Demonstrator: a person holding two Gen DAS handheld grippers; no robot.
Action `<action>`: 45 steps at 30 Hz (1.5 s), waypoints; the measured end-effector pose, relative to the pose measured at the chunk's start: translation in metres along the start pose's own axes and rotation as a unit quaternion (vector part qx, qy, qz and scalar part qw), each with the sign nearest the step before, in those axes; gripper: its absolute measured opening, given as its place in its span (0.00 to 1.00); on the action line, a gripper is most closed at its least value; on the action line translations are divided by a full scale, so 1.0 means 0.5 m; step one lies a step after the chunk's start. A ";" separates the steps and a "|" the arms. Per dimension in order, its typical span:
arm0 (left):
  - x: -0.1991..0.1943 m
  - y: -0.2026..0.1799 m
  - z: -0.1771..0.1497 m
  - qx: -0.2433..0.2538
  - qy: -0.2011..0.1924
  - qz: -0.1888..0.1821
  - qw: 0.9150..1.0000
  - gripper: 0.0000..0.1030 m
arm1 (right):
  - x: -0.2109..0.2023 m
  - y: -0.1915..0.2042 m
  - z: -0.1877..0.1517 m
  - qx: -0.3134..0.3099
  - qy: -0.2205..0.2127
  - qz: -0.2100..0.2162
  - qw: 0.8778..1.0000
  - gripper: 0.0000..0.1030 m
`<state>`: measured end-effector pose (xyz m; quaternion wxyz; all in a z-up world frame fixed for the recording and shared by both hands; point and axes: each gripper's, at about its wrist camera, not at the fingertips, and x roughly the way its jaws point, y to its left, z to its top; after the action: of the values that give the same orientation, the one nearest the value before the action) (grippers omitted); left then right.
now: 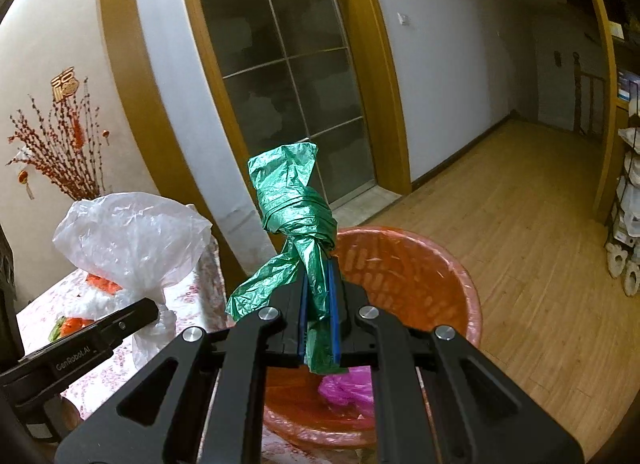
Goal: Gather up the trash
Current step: 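Carry the clear bag and green bag over the orange basket with both grippers, then open both grippers to drop the clear and green bags into the basket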
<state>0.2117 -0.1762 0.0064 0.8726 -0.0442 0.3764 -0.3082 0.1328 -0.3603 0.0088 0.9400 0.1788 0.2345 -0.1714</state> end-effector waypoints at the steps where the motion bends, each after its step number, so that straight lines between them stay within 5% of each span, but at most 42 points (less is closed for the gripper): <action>1: 0.006 -0.005 0.000 0.001 0.002 -0.002 1.000 0.18 | 0.000 -0.008 -0.002 0.001 0.001 -0.001 1.000 0.08; 28: 0.122 -0.059 0.004 0.015 0.043 -0.028 0.999 0.24 | 0.042 -0.075 -0.006 0.033 0.019 -0.016 0.999 0.09; 38: 0.142 -0.016 -0.011 -0.001 0.057 -0.007 0.998 0.38 | 0.056 -0.090 -0.018 0.048 0.031 -0.023 0.998 0.37; 45: 0.106 0.026 -0.027 0.012 0.038 0.043 0.998 0.49 | 0.055 -0.082 -0.022 0.043 0.032 -0.024 0.998 0.39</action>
<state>0.2367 -0.1939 -0.0407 0.8706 -0.0056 0.4071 -0.2762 0.1349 -0.3981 -0.0243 0.9190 0.2191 0.2612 -0.1981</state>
